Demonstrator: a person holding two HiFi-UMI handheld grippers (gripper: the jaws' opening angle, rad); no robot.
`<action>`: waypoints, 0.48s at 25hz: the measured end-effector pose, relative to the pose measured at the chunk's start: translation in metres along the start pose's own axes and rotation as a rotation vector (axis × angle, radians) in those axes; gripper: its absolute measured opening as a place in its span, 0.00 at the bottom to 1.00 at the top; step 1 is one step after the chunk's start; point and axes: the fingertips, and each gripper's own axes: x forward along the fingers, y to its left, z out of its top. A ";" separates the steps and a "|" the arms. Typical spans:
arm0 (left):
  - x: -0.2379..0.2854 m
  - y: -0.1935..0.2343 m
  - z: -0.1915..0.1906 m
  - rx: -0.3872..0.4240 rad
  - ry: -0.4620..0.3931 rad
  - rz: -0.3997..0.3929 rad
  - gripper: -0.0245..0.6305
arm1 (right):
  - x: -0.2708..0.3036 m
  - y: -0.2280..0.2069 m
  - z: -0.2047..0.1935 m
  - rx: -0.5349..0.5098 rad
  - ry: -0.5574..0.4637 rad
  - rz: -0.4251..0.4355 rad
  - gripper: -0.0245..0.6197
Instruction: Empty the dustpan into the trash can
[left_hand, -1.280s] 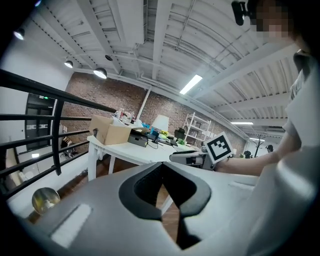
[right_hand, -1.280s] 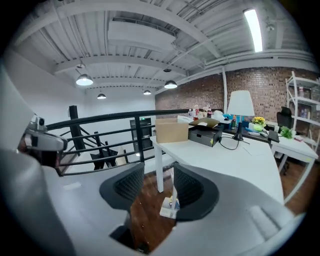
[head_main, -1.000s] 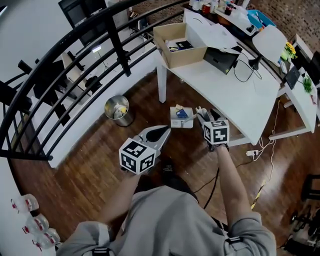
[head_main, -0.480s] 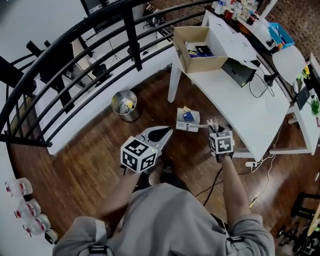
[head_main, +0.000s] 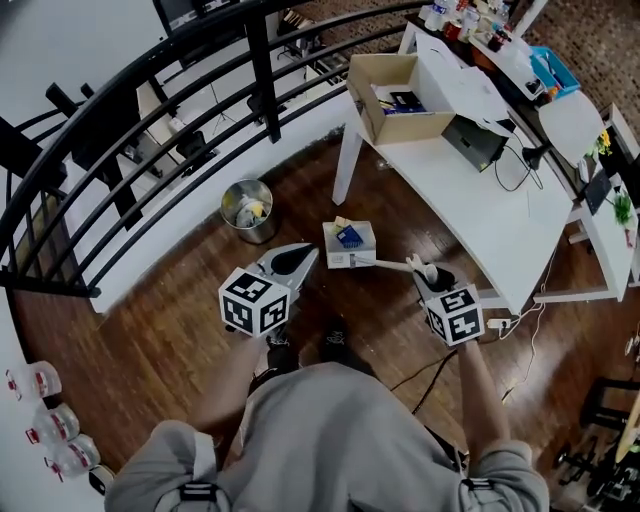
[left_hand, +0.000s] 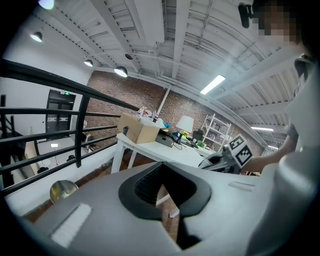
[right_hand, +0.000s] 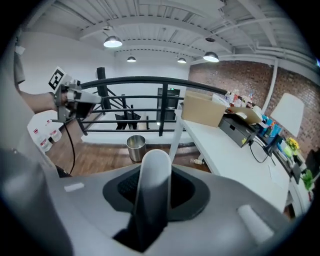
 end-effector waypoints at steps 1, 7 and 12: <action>-0.006 0.006 -0.001 -0.003 -0.001 0.011 0.04 | -0.008 0.007 0.009 -0.018 -0.013 0.010 0.20; -0.053 0.037 -0.002 -0.024 -0.031 0.075 0.04 | -0.052 0.050 0.078 -0.110 -0.108 0.054 0.20; -0.088 0.060 -0.001 -0.044 -0.075 0.128 0.04 | -0.094 0.080 0.148 -0.248 -0.168 0.122 0.20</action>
